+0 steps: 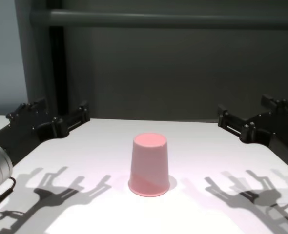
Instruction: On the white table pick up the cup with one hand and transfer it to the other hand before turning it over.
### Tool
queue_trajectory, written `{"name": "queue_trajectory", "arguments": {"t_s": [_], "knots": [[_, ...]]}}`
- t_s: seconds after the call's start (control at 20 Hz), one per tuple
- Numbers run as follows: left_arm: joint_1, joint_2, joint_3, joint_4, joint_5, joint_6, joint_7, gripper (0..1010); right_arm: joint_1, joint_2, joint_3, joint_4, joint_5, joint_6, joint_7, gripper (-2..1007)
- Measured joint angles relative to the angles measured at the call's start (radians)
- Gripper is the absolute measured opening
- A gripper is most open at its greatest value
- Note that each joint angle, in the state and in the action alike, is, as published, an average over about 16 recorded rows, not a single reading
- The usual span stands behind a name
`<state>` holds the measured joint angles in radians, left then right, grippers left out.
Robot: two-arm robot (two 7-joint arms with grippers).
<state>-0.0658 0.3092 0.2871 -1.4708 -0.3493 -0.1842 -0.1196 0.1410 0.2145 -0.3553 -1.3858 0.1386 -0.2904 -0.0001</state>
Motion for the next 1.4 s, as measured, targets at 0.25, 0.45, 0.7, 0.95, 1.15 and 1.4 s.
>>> {"name": "queue_trajectory", "arguments": {"t_s": [0.25, 0.45, 0.7, 0.95, 1.15, 1.4], "knots": [[0.000, 0.000, 0.000, 0.000, 0.000, 0.000, 0.000, 1001, -0.020, -0.010, 0.014, 0.002, -0.036, -0.016, -0.033, 1000], [0.000, 0.000, 0.000, 0.000, 0.000, 0.000, 0.000, 1001, -0.034, -0.016, 0.023, 0.002, -0.060, -0.023, -0.051, 1000], [0.000, 0.000, 0.000, 0.000, 0.000, 0.000, 0.000, 1001, -0.049, -0.022, 0.034, -0.002, -0.081, -0.025, -0.060, 1000], [0.000, 0.000, 0.000, 0.000, 0.000, 0.000, 0.000, 1001, -0.061, -0.028, 0.046, -0.007, -0.085, -0.027, -0.059, 1000], [0.000, 0.000, 0.000, 0.000, 0.000, 0.000, 0.000, 1001, -0.068, -0.031, 0.055, -0.010, -0.084, -0.028, -0.056, 1000], [0.000, 0.000, 0.000, 0.000, 0.000, 0.000, 0.000, 1001, -0.073, -0.034, 0.062, -0.013, -0.079, -0.029, -0.052, 1000]]}}
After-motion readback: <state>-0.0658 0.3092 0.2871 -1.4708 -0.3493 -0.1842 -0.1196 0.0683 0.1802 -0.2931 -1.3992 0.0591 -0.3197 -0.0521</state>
